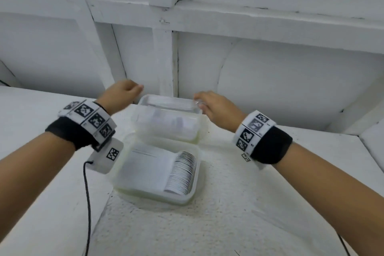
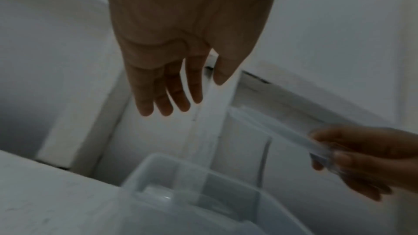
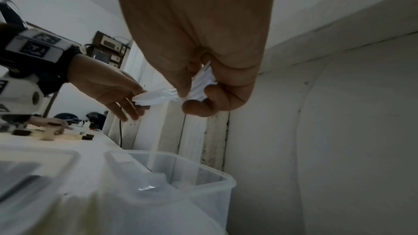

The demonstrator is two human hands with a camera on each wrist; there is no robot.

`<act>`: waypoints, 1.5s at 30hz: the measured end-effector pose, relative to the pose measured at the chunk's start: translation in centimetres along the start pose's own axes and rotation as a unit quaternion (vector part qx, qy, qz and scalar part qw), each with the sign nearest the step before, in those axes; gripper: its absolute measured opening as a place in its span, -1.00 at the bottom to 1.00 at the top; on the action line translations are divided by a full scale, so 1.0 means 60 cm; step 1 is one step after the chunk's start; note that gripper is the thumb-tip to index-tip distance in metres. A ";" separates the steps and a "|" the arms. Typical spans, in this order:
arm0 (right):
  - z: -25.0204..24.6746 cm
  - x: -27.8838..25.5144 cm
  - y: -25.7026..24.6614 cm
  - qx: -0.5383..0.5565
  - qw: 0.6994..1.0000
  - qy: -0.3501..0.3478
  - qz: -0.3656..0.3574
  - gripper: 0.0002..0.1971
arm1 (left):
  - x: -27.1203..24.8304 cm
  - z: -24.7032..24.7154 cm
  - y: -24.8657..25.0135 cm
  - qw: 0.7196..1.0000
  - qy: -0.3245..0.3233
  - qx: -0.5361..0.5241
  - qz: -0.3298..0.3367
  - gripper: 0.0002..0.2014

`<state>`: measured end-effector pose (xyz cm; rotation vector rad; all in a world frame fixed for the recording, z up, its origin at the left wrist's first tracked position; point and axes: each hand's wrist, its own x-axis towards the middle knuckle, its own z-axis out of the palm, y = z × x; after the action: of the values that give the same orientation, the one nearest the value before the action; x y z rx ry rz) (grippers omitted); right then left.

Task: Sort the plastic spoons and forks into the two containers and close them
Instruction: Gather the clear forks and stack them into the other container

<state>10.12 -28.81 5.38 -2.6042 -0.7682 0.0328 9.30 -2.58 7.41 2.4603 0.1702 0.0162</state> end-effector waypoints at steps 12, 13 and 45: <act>0.097 0.144 0.012 -0.078 0.990 -0.113 0.013 -0.66 | 0.081 0.035 -0.065 0.972 -0.120 -0.065 -0.192 -0.77; 0.102 0.145 0.012 -0.085 0.989 -0.122 0.011 -0.66 | 0.081 0.038 -0.065 0.972 -0.126 -0.061 -0.187 -0.78; 0.115 0.169 0.003 -0.069 0.966 -0.219 0.120 -0.65 | 0.088 0.046 -0.071 0.972 -0.124 -0.076 -0.182 -0.83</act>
<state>17.82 -20.96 0.00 -2.8476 -0.6033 0.6674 14.19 -0.36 2.41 2.2214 0.4881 -0.4207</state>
